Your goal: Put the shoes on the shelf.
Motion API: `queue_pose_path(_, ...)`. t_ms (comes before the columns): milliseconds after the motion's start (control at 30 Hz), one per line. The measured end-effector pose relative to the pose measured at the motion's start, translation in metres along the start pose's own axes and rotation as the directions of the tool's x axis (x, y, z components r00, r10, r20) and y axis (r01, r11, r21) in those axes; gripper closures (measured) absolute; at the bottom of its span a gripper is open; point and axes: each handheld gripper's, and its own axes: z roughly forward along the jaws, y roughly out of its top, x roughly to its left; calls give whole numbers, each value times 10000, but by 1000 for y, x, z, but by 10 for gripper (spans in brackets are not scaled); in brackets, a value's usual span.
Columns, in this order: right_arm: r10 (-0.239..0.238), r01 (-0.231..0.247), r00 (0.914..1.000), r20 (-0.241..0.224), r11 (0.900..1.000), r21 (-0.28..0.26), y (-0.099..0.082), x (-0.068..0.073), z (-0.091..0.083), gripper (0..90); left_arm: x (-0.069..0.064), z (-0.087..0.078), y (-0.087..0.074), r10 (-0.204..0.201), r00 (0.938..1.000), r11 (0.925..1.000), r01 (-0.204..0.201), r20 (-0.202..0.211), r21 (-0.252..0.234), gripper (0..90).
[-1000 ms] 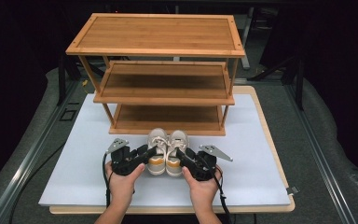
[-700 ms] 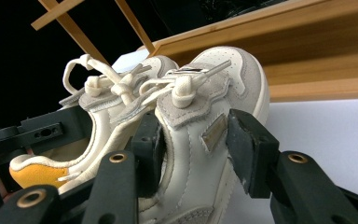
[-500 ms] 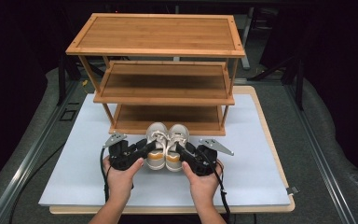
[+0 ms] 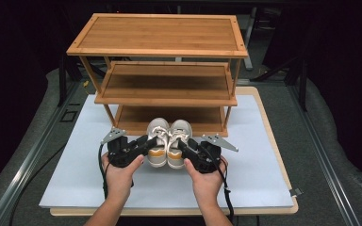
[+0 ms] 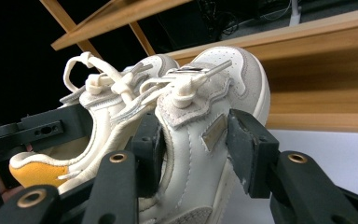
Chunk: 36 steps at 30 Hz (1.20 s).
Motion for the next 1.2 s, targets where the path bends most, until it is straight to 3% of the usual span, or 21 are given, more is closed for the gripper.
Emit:
queue_pose_path(233, -11, 11, 10000, -41, 9998, -189, 7, 6, -5, 568, -4, -6, 8, 63, 10000, 10000, -62, 62, -70, 555)
queue_pose_path(333, -49, 48, 9999, -92, 10000, -29, 11, 9, -9, 568, -6, -9, 11, 79, 9999, 9999, -78, 85, -96, 555)
queue_pose_path(733, -276, 266, 9995, -153, 9979, -593, 32, 23, -21, 568, -20, -22, 38, 520, 9986, 9982, -517, 90, -299, 555)
queue_pose_path(933, -465, 461, 9989, -68, 9976, -519, 43, 27, -21, 569, -20, -22, 48, 448, 9988, 9986, -443, 172, -275, 555)
queue_pose_path(967, -490, 489, 9988, -28, 9985, -254, 46, 27, -23, 569, -20, -21, 49, 410, 9989, 9988, -405, 208, -281, 555)
queue_pose_path(1200, -408, 400, 9990, -171, 9983, -425, 59, 27, -21, 568, -21, -19, 63, 487, 9985, 9986, -482, 234, -235, 556)
